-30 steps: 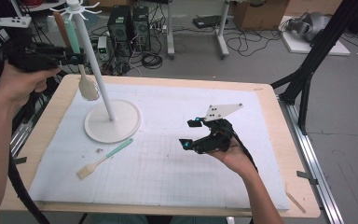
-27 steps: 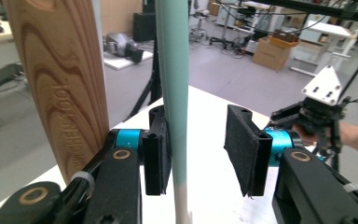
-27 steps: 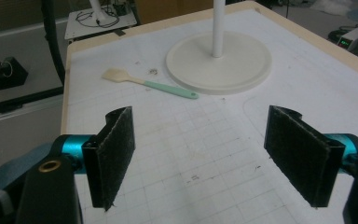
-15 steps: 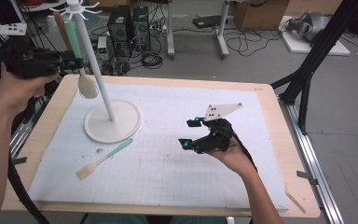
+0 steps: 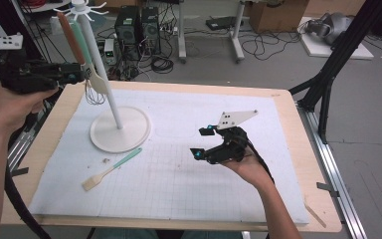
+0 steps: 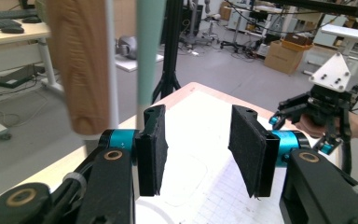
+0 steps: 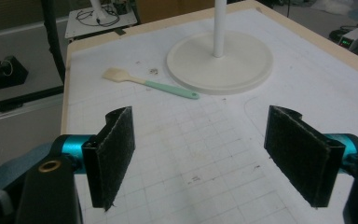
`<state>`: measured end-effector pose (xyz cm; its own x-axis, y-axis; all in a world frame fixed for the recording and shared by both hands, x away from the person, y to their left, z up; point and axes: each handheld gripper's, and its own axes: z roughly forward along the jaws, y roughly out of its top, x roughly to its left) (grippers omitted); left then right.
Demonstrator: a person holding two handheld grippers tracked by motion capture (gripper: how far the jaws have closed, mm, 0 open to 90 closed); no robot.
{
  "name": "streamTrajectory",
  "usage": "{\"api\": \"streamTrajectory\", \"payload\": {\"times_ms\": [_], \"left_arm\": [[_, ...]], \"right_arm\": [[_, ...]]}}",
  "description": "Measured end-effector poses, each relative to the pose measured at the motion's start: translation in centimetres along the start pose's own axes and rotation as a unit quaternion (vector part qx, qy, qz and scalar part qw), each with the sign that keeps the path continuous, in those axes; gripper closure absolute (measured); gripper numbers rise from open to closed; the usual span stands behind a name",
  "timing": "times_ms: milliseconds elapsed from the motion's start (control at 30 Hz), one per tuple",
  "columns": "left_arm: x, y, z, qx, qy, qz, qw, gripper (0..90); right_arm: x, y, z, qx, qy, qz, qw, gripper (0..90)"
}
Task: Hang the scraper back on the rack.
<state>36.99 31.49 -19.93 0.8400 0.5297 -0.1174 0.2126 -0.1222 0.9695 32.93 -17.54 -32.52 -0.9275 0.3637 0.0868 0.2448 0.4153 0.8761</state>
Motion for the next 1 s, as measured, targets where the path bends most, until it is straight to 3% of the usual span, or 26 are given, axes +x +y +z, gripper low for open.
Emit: {"api": "streamTrajectory", "payload": {"times_ms": [1000], "left_arm": [[-2.2, -3.6, 0.3, 0.007, -0.016, 0.004, 0.9998, 49.9]], "right_arm": [[-1.5, -0.8, -0.8, -0.005, -0.006, 0.017, 0.9998, 22.4]]}}
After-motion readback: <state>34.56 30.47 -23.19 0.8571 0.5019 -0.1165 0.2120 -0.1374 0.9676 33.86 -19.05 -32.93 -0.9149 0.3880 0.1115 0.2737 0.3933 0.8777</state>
